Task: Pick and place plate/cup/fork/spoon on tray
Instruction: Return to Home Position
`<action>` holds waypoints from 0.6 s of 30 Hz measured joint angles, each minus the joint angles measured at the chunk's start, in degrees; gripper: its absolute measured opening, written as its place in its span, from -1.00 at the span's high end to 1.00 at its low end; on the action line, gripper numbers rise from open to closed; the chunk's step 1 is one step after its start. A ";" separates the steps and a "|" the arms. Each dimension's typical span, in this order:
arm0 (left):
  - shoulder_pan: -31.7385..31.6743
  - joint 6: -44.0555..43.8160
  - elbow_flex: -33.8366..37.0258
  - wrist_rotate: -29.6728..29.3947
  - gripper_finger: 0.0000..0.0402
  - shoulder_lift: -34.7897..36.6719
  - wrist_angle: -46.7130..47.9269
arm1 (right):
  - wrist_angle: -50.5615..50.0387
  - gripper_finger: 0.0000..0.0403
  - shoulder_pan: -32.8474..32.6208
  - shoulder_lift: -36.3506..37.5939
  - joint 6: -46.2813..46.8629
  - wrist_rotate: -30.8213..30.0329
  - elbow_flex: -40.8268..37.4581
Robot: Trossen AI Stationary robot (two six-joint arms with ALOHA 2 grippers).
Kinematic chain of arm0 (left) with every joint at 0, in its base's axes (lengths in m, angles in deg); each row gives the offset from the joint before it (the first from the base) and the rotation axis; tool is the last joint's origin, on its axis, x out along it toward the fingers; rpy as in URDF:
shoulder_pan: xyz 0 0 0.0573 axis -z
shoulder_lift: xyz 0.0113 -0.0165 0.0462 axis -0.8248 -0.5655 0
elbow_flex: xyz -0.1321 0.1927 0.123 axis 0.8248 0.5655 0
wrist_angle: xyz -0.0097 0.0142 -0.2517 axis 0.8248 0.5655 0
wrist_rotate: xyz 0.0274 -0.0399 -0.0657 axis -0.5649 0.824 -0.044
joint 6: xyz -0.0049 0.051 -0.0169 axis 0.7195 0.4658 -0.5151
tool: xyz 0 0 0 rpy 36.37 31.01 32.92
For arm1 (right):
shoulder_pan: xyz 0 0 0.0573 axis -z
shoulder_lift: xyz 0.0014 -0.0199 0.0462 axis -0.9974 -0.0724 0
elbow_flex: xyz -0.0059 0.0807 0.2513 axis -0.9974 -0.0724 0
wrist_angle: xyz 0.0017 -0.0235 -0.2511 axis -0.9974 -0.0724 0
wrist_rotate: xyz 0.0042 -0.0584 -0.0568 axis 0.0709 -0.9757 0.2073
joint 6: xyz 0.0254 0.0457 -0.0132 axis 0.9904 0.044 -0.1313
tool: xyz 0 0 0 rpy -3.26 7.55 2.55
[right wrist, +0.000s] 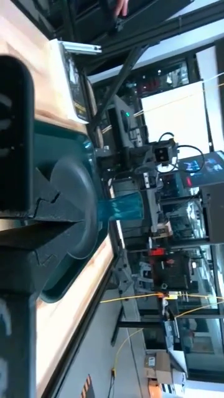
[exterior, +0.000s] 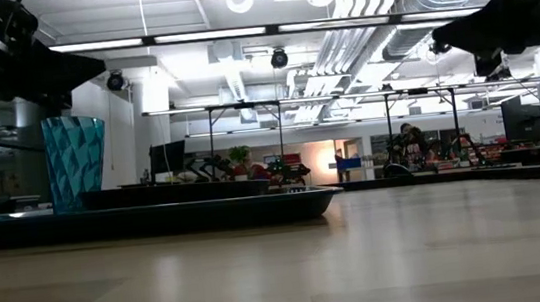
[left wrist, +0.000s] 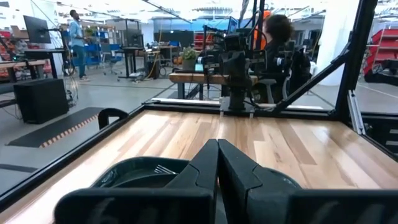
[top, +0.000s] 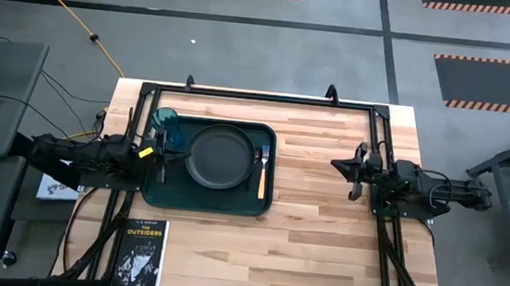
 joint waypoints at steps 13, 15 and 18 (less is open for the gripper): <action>-0.04 0.00 0.00 -0.02 1.00 -0.01 -0.05 | -0.34 1.00 0.07 -0.15 0.00 0.11 -0.02; -0.04 -0.01 0.00 -0.02 1.00 -0.03 -0.07 | -0.36 1.00 0.07 -0.35 0.00 0.11 -0.02; -0.04 0.00 0.00 -0.02 1.00 -0.04 -0.01 | -0.36 1.00 0.07 -0.35 0.00 0.12 -0.02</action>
